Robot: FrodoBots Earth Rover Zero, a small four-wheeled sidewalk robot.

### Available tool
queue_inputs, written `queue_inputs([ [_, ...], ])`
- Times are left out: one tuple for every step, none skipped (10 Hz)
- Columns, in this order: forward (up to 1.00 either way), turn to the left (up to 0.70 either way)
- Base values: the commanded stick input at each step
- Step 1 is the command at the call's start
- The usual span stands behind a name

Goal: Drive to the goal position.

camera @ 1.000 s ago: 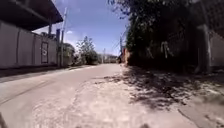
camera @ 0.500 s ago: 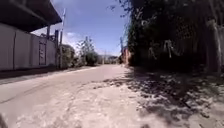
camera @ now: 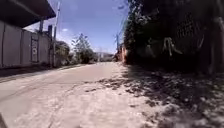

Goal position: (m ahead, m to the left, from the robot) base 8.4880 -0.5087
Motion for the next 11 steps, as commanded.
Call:
queue_inputs([
  [0.7,0.0],
  [0.7,0.0],
  [0.7,0.0],
  [0.7,0.0],
  [0.7,0.0],
  [0.7,0.0],
  [0.7,0.0],
  [0.7,0.0],
  [0.7,0.0],
  [0.7,0.0],
  [0.7,0.0],
])
